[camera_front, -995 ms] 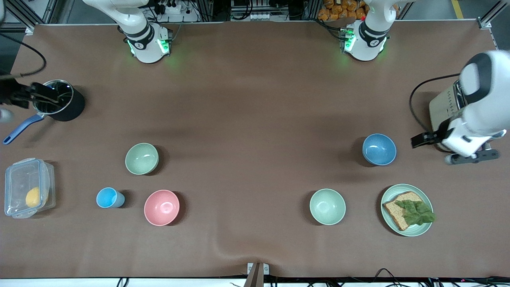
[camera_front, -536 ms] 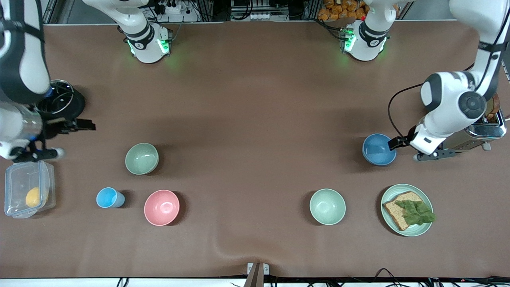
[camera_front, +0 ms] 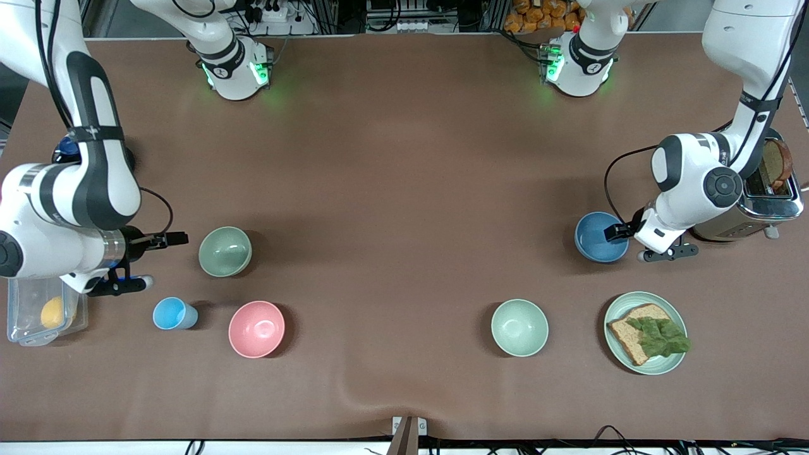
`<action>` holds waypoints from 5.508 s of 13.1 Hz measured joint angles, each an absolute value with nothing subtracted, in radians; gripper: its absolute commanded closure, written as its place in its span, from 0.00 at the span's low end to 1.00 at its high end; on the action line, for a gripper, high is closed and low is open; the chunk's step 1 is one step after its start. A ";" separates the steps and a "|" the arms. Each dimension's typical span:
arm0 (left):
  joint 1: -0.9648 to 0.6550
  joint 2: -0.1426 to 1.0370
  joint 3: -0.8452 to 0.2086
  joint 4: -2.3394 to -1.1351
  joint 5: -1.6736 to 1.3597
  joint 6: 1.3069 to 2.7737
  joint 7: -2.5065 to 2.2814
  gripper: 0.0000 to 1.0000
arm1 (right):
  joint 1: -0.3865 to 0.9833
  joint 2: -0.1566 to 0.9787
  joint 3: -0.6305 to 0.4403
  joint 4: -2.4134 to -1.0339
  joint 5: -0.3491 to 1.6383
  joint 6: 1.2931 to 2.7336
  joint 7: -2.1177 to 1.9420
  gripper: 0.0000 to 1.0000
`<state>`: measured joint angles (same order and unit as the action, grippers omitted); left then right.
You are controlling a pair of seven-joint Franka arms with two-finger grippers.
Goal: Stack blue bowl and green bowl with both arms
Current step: 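Close both grippers on the rims of the green and blue bowls, then carry the green bowl with the right gripper to the table center, then carry the blue bowl with the left gripper over the green bowl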
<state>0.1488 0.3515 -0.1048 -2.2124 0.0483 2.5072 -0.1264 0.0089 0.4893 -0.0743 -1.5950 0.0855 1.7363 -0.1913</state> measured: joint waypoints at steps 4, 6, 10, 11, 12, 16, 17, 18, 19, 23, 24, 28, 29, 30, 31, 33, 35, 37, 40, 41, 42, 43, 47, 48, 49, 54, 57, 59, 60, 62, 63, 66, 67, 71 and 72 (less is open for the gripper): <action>0.148 0.353 -0.107 -2.204 0.048 2.507 -0.126 1.00 | 0.010 0.529 -0.073 -1.677 0.094 1.909 -0.192 0.00; 0.148 0.352 -0.109 -2.193 0.048 2.508 -0.126 1.00 | 0.011 0.547 -0.072 -1.699 0.132 1.937 -0.192 0.00; 0.148 0.339 -0.112 -2.146 0.048 2.478 -0.126 1.00 | 0.011 0.604 -0.071 -1.705 0.178 1.950 -0.192 0.00; 0.148 0.330 -0.114 -2.123 0.048 2.439 -0.126 1.00 | 0.011 0.621 -0.071 -1.707 0.178 1.956 -0.192 0.00; 0.147 0.317 -0.118 -2.091 0.048 2.383 -0.125 1.00 | 0.011 0.638 -0.071 -1.707 0.178 1.967 -0.192 0.05; 0.145 0.278 -0.168 -1.925 0.048 2.143 -0.121 1.00 | 0.011 0.662 -0.071 -1.707 0.182 1.979 -0.197 0.95; 0.145 0.276 -0.179 -1.892 0.048 2.102 -0.120 1.00 | 0.011 0.662 -0.071 -1.707 0.186 1.979 -0.205 0.98; 0.145 0.276 -0.184 -1.864 0.048 2.066 -0.116 1.00 | 0.011 0.662 -0.071 -1.707 0.191 1.979 -0.216 0.98; 0.145 0.276 -0.190 -1.838 0.048 2.035 -0.111 1.00 | 0.011 0.662 -0.071 -1.707 0.194 1.978 -0.225 0.98; 0.144 0.276 -0.227 -1.764 0.048 1.963 -0.111 1.00 | 0.014 0.656 -0.047 -1.692 0.199 1.947 -0.224 0.98; 0.144 0.276 -0.228 -1.758 0.048 1.959 -0.111 1.00 | 0.016 0.653 -0.032 -1.685 0.208 1.933 -0.205 0.98; 0.153 0.277 -0.226 -1.757 0.048 1.947 -0.104 1.00 | 0.037 0.628 0.063 -1.666 0.230 1.904 0.029 0.98; 0.157 0.277 -0.226 -1.757 0.048 1.939 -0.101 1.00 | 0.043 0.621 0.095 -1.663 0.234 1.903 0.109 0.98; 0.159 0.277 -0.226 -1.756 0.048 1.936 -0.097 1.00 | 0.048 0.616 0.132 -1.658 0.241 1.903 0.196 0.98; 0.161 0.277 -0.225 -1.756 0.048 1.935 -0.093 1.00 | 0.053 0.613 0.171 -1.651 0.255 1.905 0.287 0.98; 0.163 0.277 -0.224 -1.756 0.048 1.934 -0.085 1.00 | 0.090 0.612 0.215 -1.625 0.280 1.915 0.450 0.98; 0.163 0.277 -0.224 -1.756 0.048 1.932 -0.084 1.00 | 0.161 0.612 0.221 -1.601 0.337 1.970 0.574 0.98; 0.163 0.279 -0.224 -1.756 0.048 1.932 -0.084 1.00 | 0.241 0.618 0.222 -1.600 0.358 2.073 0.695 0.98; 0.163 0.285 -0.224 -1.756 0.048 1.932 -0.084 1.00 | 0.344 0.662 0.223 -1.597 0.375 2.242 0.825 0.97; 0.163 0.286 -0.224 -1.756 0.048 1.932 -0.084 1.00 | 0.373 0.684 0.223 -1.590 0.377 2.293 0.854 0.97; 0.162 0.287 -0.224 -1.756 0.048 1.932 -0.084 1.00 | 0.397 0.707 0.223 -1.583 0.379 2.333 0.873 0.95; 0.163 0.288 -0.224 -1.755 0.048 1.932 -0.084 1.00 | 0.412 0.727 0.222 -1.578 0.380 2.361 0.882 0.93; 0.161 0.293 -0.225 -1.755 0.048 1.932 -0.084 1.00 | 0.436 0.772 0.222 -1.564 0.387 2.425 0.895 0.00; 0.161 0.294 -0.225 -1.755 0.048 1.932 -0.084 1.00 | 0.438 0.772 0.222 -1.562 0.387 2.425 0.898 0.00; 0.161 0.294 -0.225 -1.755 0.048 1.932 -0.084 1.00 | 0.440 0.772 0.222 -1.558 0.387 2.425 0.899 0.00; 0.138 0.294 -0.268 -1.748 0.042 1.932 -0.196 1.00 | 0.401 0.758 0.209 -1.524 0.387 2.365 0.902 0.00; 0.062 0.305 -0.343 -1.726 0.017 1.934 -0.403 1.00 | 0.307 0.709 0.207 -1.507 0.387 2.200 0.856 0.00; -0.036 0.340 -0.351 -1.687 0.016 1.952 -0.519 1.00 | 0.259 0.688 0.208 -1.507 0.397 2.157 0.856 0.00; -0.077 0.364 -0.352 -1.670 0.016 1.974 -0.577 1.00 | 0.255 0.688 0.208 -1.507 0.420 2.157 0.876 0.00; -0.129 0.418 -0.351 -1.640 0.016 2.022 -0.669 1.00 | 0.265 0.692 0.210 -1.507 0.437 2.195 0.999 0.00; -0.145 0.448 -0.351 -1.620 0.016 2.038 -0.706 1.00 | 0.270 0.696 0.210 -1.507 0.437 2.220 1.064 0.00; -0.189 0.525 -0.350 -1.551 0.016 2.050 -0.798 1.00 | 0.279 0.731 0.200 -1.501 0.433 2.268 1.140 0.00; -0.201 0.538 -0.350 -1.540 0.016 2.054 -0.818 1.00 | 0.296 0.742 0.183 -1.498 0.430 2.293 1.155 0.00; -0.236 0.564 -0.348 -1.531 0.016 2.086 -0.870 1.00 | 0.390 0.781 0.121 -1.493 0.427 2.369 1.197 0.00; -0.244 0.571 -0.348 -1.531 0.016 2.090 -0.881 1.00 | 0.402 0.787 0.119 -1.491 0.427 2.379 1.201 0.00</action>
<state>-0.2435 0.5708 -0.3478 -1.5306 0.0156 2.0902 -0.8806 0.4016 0.7874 0.1186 -1.4908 0.4271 2.3789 1.2012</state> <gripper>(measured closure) 0.952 0.000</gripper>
